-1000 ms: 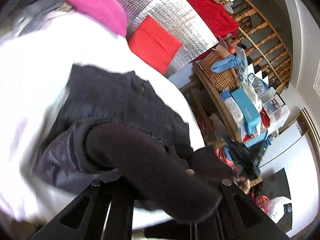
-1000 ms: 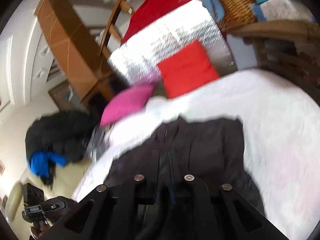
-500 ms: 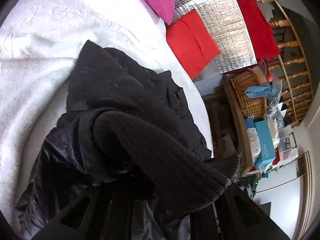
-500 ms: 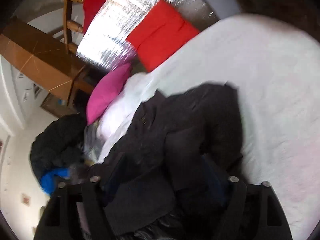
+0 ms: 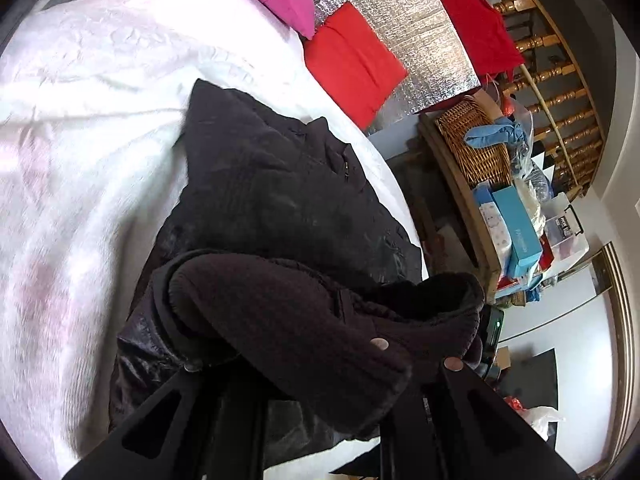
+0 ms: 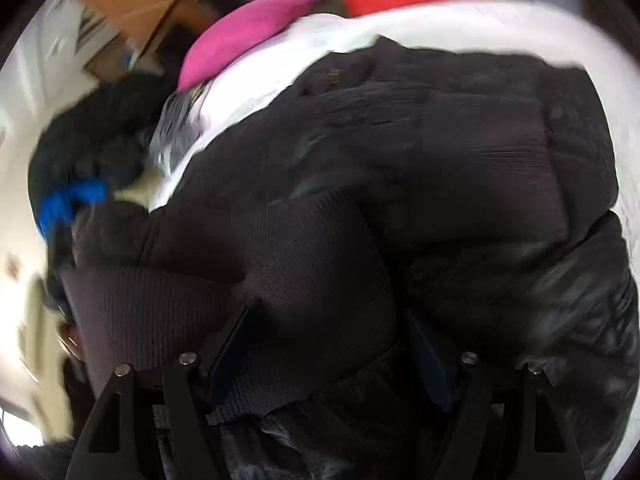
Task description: Fold large clothes
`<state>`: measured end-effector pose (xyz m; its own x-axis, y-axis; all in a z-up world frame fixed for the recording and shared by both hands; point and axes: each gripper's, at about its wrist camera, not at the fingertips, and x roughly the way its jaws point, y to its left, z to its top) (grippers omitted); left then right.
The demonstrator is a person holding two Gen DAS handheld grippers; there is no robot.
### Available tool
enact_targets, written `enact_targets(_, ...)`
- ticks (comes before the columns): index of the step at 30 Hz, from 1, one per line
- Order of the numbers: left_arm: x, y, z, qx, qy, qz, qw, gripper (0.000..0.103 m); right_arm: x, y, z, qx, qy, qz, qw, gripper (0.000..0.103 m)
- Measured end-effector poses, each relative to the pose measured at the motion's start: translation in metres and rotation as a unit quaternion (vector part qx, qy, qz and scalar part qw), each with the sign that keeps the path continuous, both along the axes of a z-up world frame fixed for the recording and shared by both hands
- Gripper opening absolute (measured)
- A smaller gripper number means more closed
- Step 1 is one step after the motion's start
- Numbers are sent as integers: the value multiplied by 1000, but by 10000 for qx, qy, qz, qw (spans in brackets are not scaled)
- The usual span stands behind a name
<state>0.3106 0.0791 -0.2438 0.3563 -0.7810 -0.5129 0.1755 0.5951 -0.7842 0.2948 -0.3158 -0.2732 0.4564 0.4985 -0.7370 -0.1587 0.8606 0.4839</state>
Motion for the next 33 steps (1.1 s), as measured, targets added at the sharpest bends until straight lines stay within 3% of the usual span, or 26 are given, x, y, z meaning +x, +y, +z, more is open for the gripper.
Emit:
enact_targets(1,-2,2,0,-22,-3,48,10000,14,-5,6,1,-144,-71,7,9999,53)
enact_targets(2,-6,5,1,-78,-7,110,9999,14,-13,14,3,-400,-205,5,9990,27)
enact_targets(4,-12,9,3,-161,-53,221,9996,14,-27,18,9,-665,-497,-150,9964,21)
enact_targets(11,12,2,36,-107,-183,468,9987,13,-51,-7,73,-627,-1630,-974,9798,17)
enact_targets(16,89,-36,84,374,-287,364,9982,13,-27,-65,115,-125,-2116,-1878,9591,17)
enact_targets(20,166,-82,101,674,-278,203,9971,13,15,-107,115,258,-2241,-2655,9373,17)
enact_targets(24,242,-131,78,1079,81,99,9941,13,66,-143,90,321,-1934,-3254,9250,17)
enact_targets(28,283,-145,25,1272,577,302,9897,13,115,-168,56,254,-1499,-3518,9236,17)
enact_targets(31,289,-138,-7,1151,769,444,9894,14,143,-179,31,175,-1234,-3589,9250,17)
enact_targets(33,288,-129,-21,844,828,588,9912,17,156,-181,15,135,-1088,-3628,9254,17)
